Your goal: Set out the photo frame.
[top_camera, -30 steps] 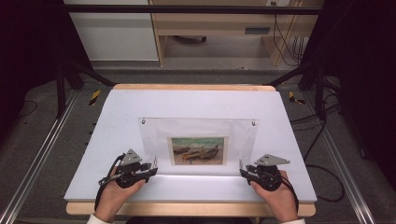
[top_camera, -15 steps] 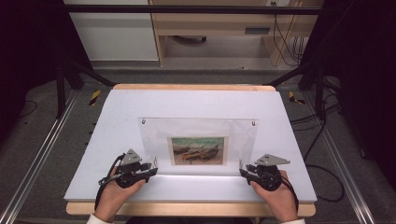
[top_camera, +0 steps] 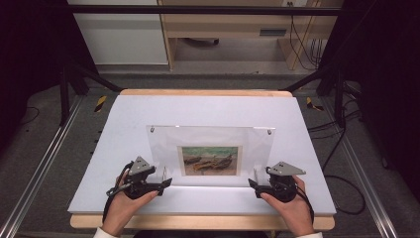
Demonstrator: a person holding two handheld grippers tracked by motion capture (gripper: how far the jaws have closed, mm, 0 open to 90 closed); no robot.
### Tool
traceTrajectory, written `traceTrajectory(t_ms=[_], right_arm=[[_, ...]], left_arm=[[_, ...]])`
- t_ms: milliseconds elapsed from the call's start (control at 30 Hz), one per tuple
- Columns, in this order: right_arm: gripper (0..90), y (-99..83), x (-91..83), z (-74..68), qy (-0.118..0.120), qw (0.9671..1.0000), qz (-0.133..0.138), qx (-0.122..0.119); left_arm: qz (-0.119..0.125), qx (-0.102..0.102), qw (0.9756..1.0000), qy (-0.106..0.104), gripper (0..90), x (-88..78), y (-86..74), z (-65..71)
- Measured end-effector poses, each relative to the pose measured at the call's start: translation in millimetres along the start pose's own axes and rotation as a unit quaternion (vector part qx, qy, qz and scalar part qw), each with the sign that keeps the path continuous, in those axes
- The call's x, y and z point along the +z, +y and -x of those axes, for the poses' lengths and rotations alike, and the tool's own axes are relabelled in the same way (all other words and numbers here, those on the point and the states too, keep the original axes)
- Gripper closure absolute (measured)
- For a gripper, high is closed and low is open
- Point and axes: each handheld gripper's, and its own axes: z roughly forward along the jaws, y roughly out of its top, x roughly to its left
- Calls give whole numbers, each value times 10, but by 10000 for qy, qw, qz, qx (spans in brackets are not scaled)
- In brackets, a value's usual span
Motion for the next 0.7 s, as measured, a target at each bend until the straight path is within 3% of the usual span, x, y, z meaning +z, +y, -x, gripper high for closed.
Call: traceTrajectory(t_ms=[267,700], right_arm=[[87,47,-55,-10,-266,9987,407,-130],[66,59,-217,-47,-315,9953,871,-270]], left_arm=[[308,30,9995,26,49,-49,35,5],[754,72,9971,111,46,-200,50,0]])
